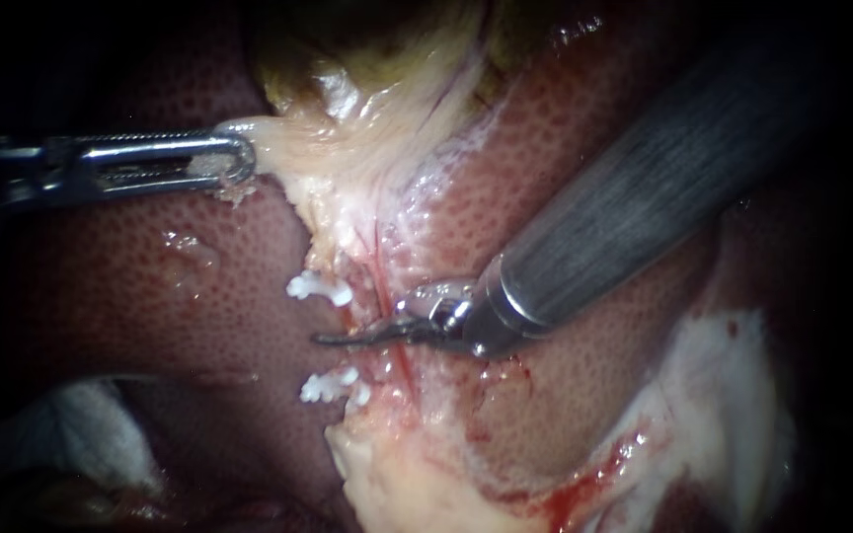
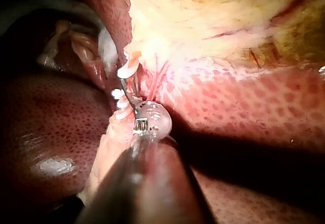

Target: Go back from the cut left tube

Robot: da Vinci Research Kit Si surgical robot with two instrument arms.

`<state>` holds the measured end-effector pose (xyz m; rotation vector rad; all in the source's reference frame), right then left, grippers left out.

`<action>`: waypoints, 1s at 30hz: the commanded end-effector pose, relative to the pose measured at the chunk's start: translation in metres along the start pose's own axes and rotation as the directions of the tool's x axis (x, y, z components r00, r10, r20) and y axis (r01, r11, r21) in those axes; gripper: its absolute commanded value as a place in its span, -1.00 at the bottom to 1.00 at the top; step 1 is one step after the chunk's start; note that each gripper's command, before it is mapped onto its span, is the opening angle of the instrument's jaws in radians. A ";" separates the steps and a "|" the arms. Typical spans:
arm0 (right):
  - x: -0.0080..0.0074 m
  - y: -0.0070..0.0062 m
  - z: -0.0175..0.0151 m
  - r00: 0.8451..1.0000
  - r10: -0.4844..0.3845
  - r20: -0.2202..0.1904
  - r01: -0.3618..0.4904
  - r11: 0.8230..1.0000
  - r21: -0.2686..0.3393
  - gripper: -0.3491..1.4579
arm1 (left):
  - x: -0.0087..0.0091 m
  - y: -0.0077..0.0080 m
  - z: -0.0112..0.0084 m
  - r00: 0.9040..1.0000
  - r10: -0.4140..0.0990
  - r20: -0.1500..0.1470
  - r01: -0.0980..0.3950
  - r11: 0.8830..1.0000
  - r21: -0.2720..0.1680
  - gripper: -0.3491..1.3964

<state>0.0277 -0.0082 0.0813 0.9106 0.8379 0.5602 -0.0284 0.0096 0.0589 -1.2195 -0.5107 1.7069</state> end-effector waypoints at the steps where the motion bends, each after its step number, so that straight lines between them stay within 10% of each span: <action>1: 0.0000 -0.0001 0.0000 1.000 0.000 -0.003 0.000 1.000 0.001 -1.00 | -0.0001 -0.0001 0.0000 1.000 0.000 0.000 0.000 1.000 0.000 -1.00; 8: 0.0002 -0.0004 0.0003 1.000 0.006 -0.012 -0.006 1.000 0.004 -0.96 | -0.0001 -0.0002 0.0000 1.000 0.000 0.000 0.000 1.000 0.000 -1.00; 12: 0.0004 -0.0008 0.0005 0.996 -0.077 -0.040 0.078 0.997 0.015 0.28 | -0.0001 -0.0002 0.0001 1.000 0.001 0.000 -0.001 1.000 0.000 -1.00; 14: 0.0004 -0.0009 0.0006 0.993 -0.101 -0.053 0.102 0.995 0.019 0.52 | -0.0002 -0.0003 0.0001 1.000 0.001 0.000 -0.001 1.000 -0.001 -1.00; 26: 0.0003 -0.0010 0.0004 0.987 -0.154 -0.052 0.156 0.988 0.017 0.80 | -0.0002 -0.0004 0.0001 1.000 0.001 0.000 -0.001 1.000 -0.001 -1.00; 30: -0.0008 -0.0016 -0.0007 0.963 -0.263 -0.050 0.263 0.965 -0.001 0.91 | -0.0002 -0.0004 0.0001 1.000 0.001 0.000 -0.001 1.000 -0.001 -1.00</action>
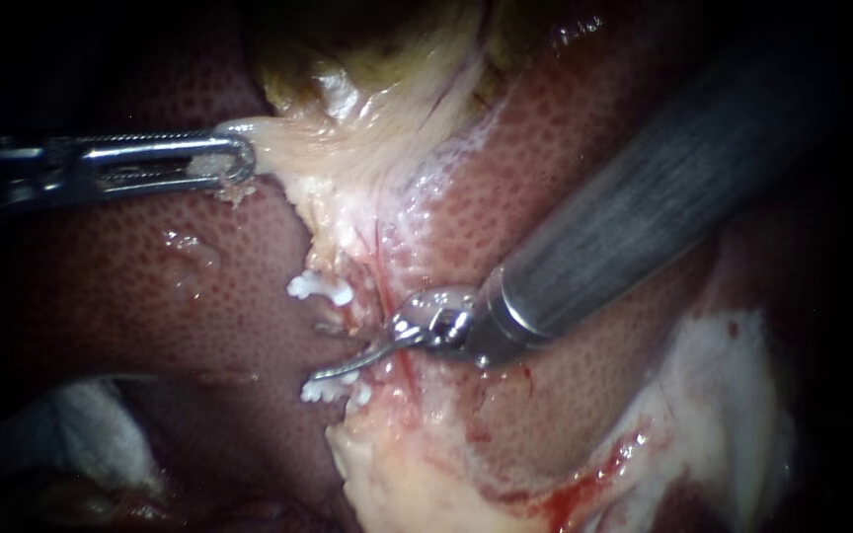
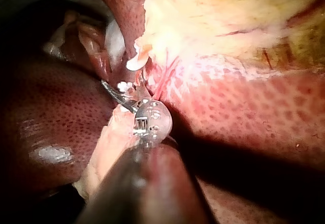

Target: Go back from the cut left tube

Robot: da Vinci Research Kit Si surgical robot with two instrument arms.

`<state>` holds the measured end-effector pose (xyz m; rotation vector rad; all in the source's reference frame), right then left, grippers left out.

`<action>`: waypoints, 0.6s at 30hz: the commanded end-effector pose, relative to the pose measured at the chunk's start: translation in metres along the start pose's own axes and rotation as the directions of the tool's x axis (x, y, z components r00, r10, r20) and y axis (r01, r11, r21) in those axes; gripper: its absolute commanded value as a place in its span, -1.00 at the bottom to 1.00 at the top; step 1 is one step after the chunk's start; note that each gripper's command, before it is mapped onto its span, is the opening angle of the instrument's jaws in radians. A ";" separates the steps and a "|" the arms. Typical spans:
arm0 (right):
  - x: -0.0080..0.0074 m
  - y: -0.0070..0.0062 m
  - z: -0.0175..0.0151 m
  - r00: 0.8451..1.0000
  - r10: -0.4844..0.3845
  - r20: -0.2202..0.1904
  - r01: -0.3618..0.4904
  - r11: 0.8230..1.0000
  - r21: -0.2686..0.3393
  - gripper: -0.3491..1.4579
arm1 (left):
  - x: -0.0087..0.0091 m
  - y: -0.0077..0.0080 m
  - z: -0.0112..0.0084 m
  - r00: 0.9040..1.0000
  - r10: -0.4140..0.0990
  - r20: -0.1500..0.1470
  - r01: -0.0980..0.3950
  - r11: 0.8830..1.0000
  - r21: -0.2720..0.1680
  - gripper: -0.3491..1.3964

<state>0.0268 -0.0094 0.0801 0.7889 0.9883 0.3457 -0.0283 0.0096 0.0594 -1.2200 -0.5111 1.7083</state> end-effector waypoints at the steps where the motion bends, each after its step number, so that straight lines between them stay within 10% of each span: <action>1: -0.0001 -0.0003 -0.0006 0.999 -0.039 -0.006 0.038 0.998 -0.045 0.97 | 0.0001 0.0000 0.0000 1.000 0.000 0.000 0.000 1.000 0.000 -1.00; 18: 0.0006 -0.0035 -0.0167 0.981 -0.194 -0.026 0.184 0.960 -0.212 0.97 | 0.0000 -0.0004 0.0003 1.000 -0.001 -0.002 0.001 1.000 0.004 -1.00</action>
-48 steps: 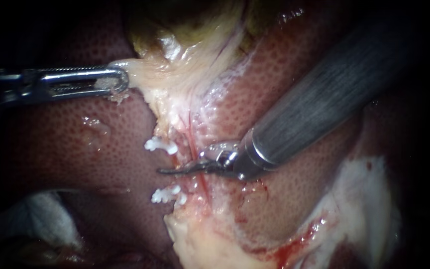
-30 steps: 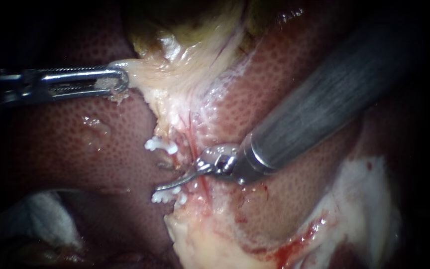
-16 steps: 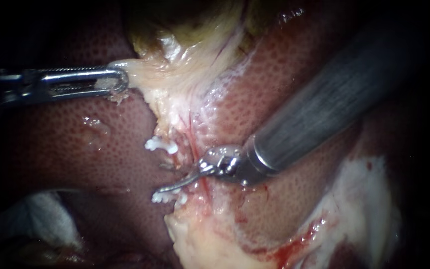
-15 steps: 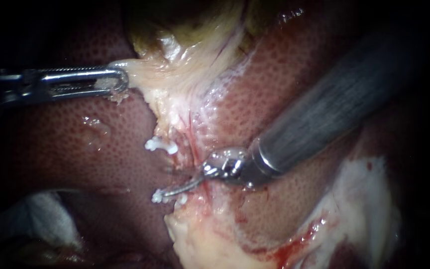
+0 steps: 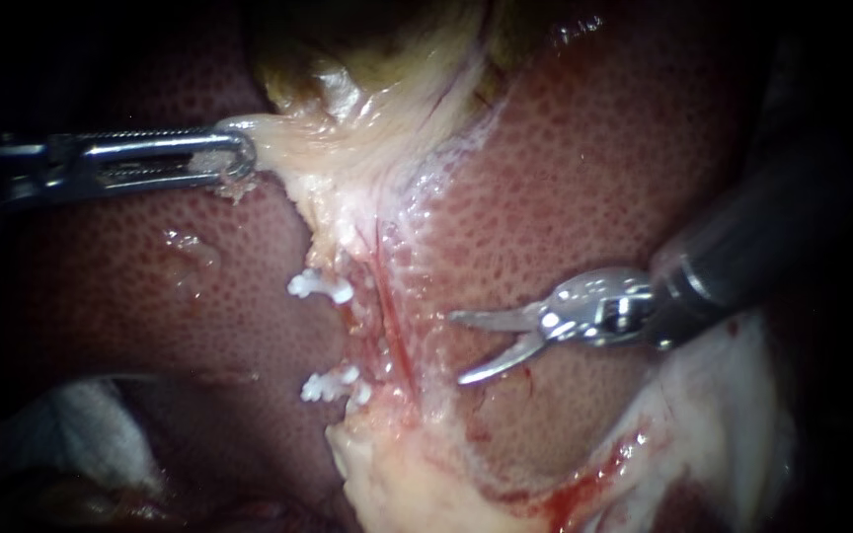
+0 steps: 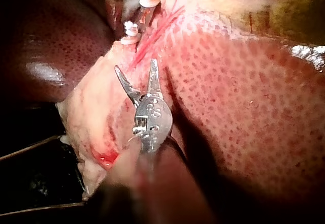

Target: Go back from the cut left tube

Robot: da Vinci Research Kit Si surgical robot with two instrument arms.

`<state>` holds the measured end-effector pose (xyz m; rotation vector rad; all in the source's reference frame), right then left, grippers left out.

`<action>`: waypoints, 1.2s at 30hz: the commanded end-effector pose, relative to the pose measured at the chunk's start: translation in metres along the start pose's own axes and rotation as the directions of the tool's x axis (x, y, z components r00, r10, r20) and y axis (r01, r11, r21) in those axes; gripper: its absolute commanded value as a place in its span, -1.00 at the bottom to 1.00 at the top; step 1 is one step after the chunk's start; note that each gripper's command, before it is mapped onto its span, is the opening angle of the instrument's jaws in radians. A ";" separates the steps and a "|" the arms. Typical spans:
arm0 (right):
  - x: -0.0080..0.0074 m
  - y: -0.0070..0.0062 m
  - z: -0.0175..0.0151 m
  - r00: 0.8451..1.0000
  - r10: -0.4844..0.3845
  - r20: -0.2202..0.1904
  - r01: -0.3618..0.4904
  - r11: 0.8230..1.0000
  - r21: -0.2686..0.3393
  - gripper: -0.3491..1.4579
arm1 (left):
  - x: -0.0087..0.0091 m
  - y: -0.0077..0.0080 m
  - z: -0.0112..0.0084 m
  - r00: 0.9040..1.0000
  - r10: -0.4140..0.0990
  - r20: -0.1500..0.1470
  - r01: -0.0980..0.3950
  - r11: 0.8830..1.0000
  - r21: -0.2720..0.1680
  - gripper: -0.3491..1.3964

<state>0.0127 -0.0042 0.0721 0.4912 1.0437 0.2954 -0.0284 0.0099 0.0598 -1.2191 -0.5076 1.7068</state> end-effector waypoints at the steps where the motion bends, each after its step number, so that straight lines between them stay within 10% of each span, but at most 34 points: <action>1: 0.0003 0.0001 -0.0006 1.000 0.001 -0.007 -0.001 1.000 -0.008 0.97 | 0.0000 0.0000 0.0000 1.000 0.000 0.000 0.000 1.000 0.001 -1.00; 12: 0.0021 -0.0005 -0.0034 1.000 -0.025 -0.016 0.025 0.999 -0.045 0.97 | -0.0008 -0.0001 0.0011 1.000 0.004 -0.004 -0.004 1.000 0.008 -1.00; 36: 0.0018 -0.0009 -0.0038 0.999 -0.027 -0.027 0.025 0.999 -0.046 0.97 | -0.0066 -0.0023 0.0124 0.997 0.034 0.069 -0.034 0.999 -0.007 -1.00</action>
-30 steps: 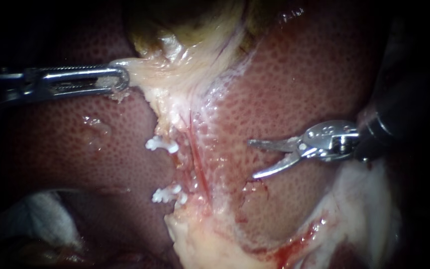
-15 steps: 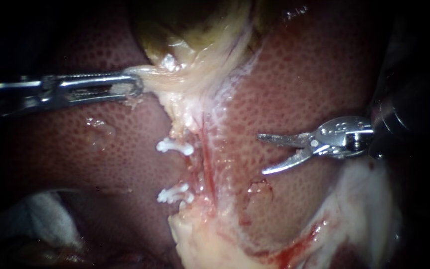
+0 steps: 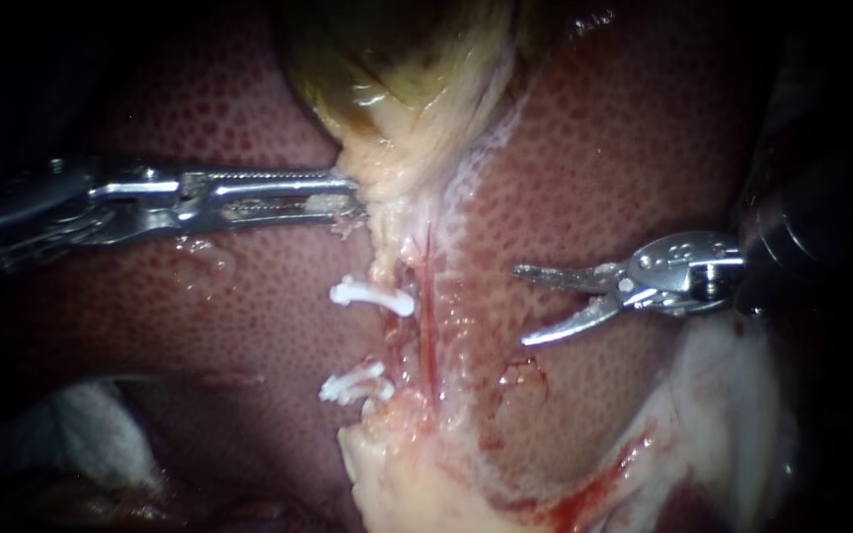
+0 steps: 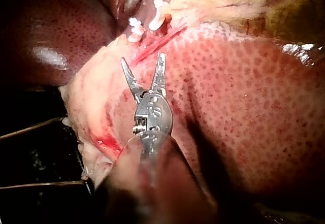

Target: Go back from the cut left tube

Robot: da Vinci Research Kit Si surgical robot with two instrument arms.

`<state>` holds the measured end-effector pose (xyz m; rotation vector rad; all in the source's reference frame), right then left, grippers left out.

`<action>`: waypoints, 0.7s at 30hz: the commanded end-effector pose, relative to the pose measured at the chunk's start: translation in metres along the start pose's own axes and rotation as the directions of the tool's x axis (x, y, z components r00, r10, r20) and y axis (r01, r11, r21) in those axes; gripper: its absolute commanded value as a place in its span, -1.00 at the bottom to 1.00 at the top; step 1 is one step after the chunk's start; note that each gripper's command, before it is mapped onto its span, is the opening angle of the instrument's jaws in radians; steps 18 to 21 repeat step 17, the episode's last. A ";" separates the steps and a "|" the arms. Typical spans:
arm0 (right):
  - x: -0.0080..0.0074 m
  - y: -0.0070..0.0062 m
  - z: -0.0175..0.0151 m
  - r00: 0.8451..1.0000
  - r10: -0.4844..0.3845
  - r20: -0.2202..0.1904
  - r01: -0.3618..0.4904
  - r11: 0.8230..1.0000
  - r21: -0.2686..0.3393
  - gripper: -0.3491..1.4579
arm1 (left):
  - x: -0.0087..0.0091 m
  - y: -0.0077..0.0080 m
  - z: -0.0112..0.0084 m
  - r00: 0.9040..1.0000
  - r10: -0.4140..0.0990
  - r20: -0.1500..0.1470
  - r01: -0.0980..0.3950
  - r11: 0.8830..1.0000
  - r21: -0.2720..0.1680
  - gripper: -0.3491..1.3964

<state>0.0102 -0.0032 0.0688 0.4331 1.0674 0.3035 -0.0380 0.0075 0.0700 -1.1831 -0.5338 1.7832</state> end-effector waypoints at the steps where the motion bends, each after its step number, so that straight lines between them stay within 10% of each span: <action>1: 0.0001 -0.0001 0.0000 1.000 0.000 0.000 0.000 1.000 0.000 0.97 | -0.0001 0.0001 0.0002 1.000 -0.001 0.004 0.001 1.000 0.000 -1.00; 21: 0.0000 0.0000 0.0000 1.000 0.000 0.000 0.000 1.000 0.000 0.97 | -0.0002 0.0003 0.0006 1.000 0.002 0.006 -0.002 1.000 -0.006 -1.00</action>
